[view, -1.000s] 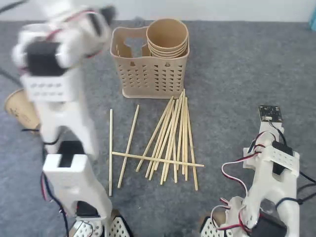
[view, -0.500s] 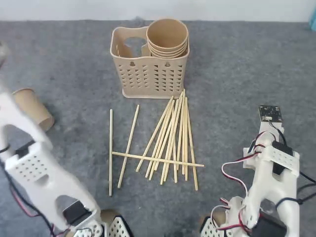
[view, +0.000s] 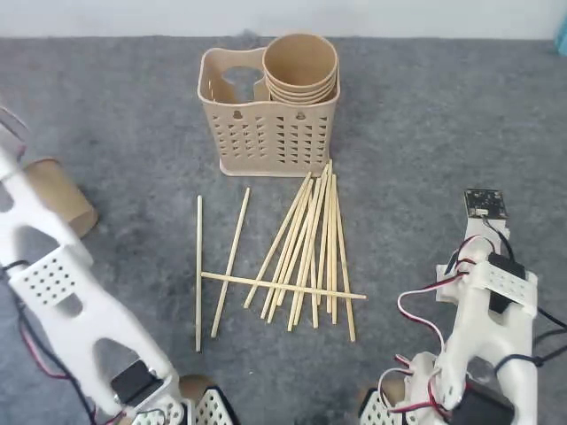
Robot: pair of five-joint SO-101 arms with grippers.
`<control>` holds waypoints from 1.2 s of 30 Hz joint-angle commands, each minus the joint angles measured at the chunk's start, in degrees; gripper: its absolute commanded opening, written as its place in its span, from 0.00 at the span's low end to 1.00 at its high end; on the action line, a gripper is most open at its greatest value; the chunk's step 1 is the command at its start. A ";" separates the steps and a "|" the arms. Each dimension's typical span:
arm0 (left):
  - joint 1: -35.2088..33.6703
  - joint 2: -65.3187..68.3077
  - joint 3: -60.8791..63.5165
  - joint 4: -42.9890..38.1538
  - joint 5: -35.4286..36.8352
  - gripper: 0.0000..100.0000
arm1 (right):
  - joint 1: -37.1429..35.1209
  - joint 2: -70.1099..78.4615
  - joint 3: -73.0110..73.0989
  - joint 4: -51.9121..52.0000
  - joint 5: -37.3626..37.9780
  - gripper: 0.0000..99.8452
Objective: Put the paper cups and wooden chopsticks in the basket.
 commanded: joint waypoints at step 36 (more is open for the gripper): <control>3.34 -37.89 44.88 28.66 -19.08 0.01 | 0.22 -1.89 -0.35 -0.75 0.44 0.01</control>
